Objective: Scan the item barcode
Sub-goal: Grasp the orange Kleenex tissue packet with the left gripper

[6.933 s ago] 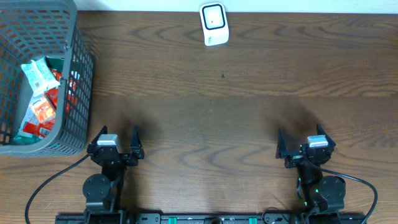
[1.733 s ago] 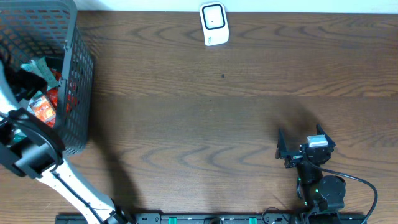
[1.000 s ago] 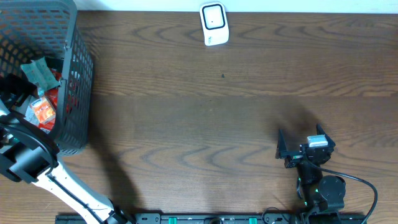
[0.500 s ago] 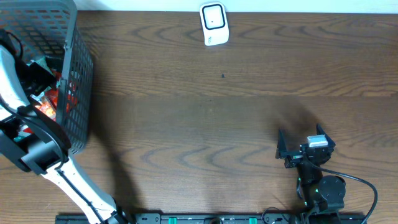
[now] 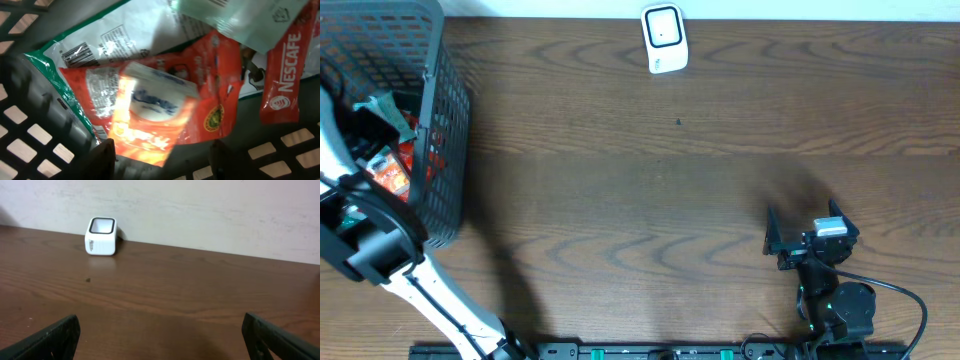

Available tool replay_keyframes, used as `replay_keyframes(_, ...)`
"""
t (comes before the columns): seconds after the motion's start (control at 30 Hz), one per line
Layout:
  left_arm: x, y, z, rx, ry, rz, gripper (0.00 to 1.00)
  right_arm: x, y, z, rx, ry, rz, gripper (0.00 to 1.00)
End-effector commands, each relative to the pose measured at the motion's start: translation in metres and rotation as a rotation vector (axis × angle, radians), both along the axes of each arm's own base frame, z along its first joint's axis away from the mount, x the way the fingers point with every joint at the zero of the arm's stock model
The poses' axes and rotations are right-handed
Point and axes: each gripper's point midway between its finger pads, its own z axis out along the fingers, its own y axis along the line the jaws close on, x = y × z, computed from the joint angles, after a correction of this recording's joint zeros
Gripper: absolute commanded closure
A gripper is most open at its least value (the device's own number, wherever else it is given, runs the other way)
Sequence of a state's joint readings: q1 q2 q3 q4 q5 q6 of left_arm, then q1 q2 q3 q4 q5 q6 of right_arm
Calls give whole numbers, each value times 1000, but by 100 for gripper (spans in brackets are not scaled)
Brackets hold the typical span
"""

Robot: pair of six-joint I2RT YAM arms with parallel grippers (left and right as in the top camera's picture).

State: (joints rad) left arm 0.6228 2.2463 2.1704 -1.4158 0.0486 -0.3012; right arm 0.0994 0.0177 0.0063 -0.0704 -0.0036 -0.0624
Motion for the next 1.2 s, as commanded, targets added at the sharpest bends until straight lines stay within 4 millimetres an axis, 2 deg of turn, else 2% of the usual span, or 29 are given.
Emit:
replay_keyframes(0.0,-3,-1,-4,-120,-63,-12,38,0,-1,0,-6,0,-7,1)
replay_keyframes(0.2,-22,9,-8,-141,-37,33,38,0,-1,0,-6,0,-7,1)
replay_keyframes(0.57,-30,7,-44,-168,-7,47,42,0,-1,0,-6,0,-7,1)
replay_keyframes(0.73,-29,6,-47,-175,-15,47,65,0,-1,0,-6,0,-7,1)
replay_keyframes(0.87,-27,3,-46,-190,-26,49,70,0,-1,0,-6,0,-7,1)
replay_keyframes(1.07,-25,2,-46,-199,-35,49,88,0,-1,0,-6,0,-7,1)
replay_keyframes(1.17,-24,1,-44,-202,-42,54,93,0,-1,0,-6,0,-7,1)
